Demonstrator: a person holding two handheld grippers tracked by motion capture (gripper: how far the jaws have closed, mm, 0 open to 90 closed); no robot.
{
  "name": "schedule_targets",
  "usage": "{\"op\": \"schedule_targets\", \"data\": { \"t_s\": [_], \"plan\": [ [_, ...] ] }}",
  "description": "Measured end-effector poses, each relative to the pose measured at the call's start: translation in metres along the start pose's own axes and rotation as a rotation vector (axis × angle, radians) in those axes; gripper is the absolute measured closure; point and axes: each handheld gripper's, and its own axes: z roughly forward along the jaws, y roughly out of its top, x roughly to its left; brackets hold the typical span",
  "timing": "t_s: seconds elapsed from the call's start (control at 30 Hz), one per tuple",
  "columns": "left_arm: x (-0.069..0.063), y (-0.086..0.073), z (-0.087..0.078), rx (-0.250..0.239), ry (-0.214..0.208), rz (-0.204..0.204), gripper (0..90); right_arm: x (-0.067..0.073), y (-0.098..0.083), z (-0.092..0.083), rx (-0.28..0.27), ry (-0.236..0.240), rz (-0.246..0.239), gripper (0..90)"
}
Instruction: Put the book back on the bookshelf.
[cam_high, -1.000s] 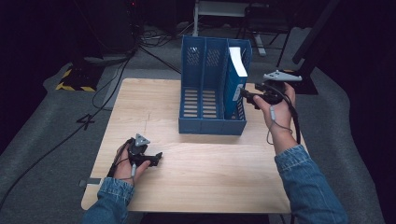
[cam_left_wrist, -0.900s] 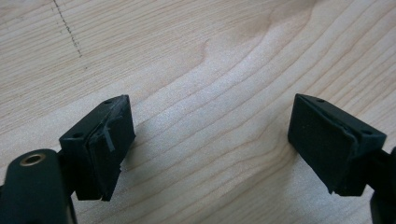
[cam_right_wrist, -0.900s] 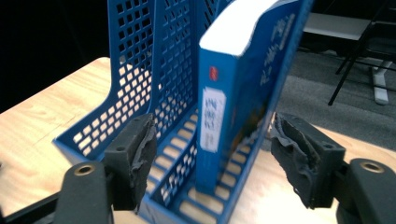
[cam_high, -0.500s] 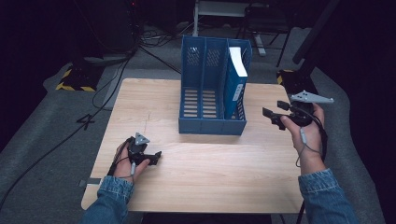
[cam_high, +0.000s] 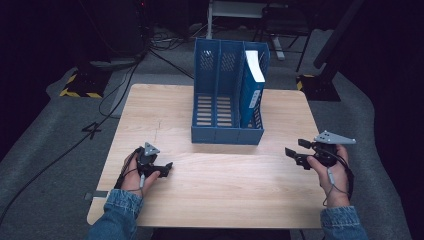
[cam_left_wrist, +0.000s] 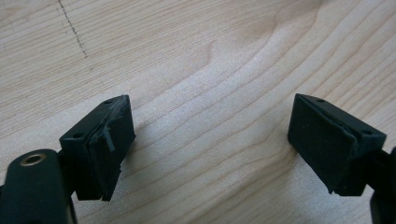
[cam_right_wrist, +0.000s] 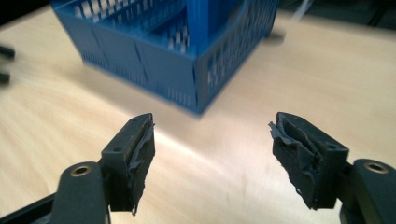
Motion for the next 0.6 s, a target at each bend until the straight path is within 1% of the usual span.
{"op": "schedule_targets", "data": {
  "t_s": [0.03,0.07,0.1,0.13,0.17,0.2,0.23,0.27,0.4,0.43,0.47,0.5,0.53,0.6],
  "plan": [
    [0.000,0.000,0.000,-0.001,0.001,-0.002,15.2,-0.003,-0.006,0.002,0.026,-0.013,-0.003,30.2],
    [0.000,0.000,0.000,0.000,0.001,-0.001,15.2,-0.005,-0.012,0.004,0.032,-0.039,0.006,30.2],
    [0.000,0.000,0.000,0.002,-0.001,-0.001,15.2,-0.008,-0.017,0.006,0.036,-0.044,0.025,29.9],
    [0.000,0.000,0.000,0.002,0.000,-0.001,15.2,-0.010,-0.022,0.008,0.045,-0.032,0.037,30.0],
    [0.000,0.000,0.000,0.002,-0.001,-0.001,15.2,-0.011,-0.026,0.009,0.053,-0.032,0.041,30.4],
    [0.000,0.000,0.000,0.002,0.000,-0.002,15.2,-0.014,-0.033,0.012,0.078,-0.052,0.037,30.1],
    [0.000,0.000,0.000,-0.001,0.001,-0.001,15.2,-0.014,-0.033,0.012,0.078,-0.052,0.037,30.1],
    [0.000,0.000,0.000,0.000,0.001,-0.001,15.0,-0.017,-0.040,0.016,0.104,-0.058,0.038,30.2],
    [0.000,0.001,0.001,-0.002,0.002,0.003,15.0,-0.021,-0.050,0.024,0.123,-0.052,0.047,30.0],
    [-0.001,0.001,0.001,-0.004,0.000,-0.002,15.0,-0.021,-0.055,0.030,0.145,-0.060,0.045,29.5],
    [-0.001,0.001,0.001,-0.005,0.000,-0.003,15.0,-0.021,-0.058,0.032,0.155,-0.058,0.037,29.5],
    [0.000,0.001,0.001,-0.002,0.001,0.002,15.0,-0.021,-0.061,0.036,0.171,-0.068,0.033,29.5],
    [0.000,0.001,0.001,-0.002,0.001,0.003,15.0,-0.020,-0.064,0.039,0.185,-0.079,0.019,29.5],
    [0.000,0.001,0.001,-0.002,0.002,0.003,15.0,-0.019,-0.067,0.044,0.192,-0.076,-0.004,29.5]
  ]
}}
